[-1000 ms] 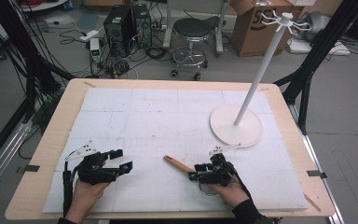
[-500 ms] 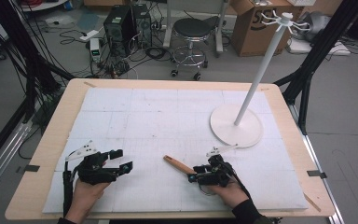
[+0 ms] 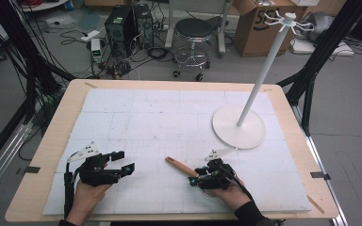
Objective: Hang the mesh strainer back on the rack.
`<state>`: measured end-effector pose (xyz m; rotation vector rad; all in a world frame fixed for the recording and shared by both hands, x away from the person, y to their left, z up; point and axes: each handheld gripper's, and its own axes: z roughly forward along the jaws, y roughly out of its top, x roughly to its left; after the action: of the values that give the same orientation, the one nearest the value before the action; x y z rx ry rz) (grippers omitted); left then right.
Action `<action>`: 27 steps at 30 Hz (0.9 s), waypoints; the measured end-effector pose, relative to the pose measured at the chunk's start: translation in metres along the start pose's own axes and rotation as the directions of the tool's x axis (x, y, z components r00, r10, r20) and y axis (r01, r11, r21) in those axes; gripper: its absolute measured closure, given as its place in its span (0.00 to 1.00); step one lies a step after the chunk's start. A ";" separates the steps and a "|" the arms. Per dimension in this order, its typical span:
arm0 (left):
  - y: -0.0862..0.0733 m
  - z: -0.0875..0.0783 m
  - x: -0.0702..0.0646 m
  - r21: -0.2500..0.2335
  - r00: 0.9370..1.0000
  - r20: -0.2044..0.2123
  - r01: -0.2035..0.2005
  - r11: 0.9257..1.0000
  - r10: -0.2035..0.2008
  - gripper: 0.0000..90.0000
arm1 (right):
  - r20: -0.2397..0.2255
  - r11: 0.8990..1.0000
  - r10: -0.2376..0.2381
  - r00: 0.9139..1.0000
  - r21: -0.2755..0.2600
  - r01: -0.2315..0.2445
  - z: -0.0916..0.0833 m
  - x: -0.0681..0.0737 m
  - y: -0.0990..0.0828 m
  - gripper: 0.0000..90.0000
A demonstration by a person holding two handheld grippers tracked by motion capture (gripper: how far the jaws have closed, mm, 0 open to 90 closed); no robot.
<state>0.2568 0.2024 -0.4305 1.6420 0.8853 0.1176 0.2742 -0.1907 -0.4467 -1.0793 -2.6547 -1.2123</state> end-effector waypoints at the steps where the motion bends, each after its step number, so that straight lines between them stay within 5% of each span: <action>1: 0.000 0.000 0.000 0.002 1.000 0.003 0.000 1.000 0.000 0.25 | 0.011 1.000 -0.013 1.000 0.006 0.013 0.000 0.001 0.000 0.56; 17: -0.001 0.003 -0.001 0.013 1.000 0.004 0.000 1.000 0.000 0.25 | 0.050 0.998 -0.066 0.997 0.021 0.065 0.002 0.004 0.000 0.63; 27: -0.002 0.004 -0.002 0.021 1.000 0.007 -0.001 1.000 0.001 0.25 | 0.109 0.989 -0.146 0.983 0.055 0.141 0.003 0.010 0.002 0.69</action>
<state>0.2569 0.1983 -0.4323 1.6611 0.8831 0.1038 0.2687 -0.1819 -0.4448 -0.9937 -2.8759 -1.1363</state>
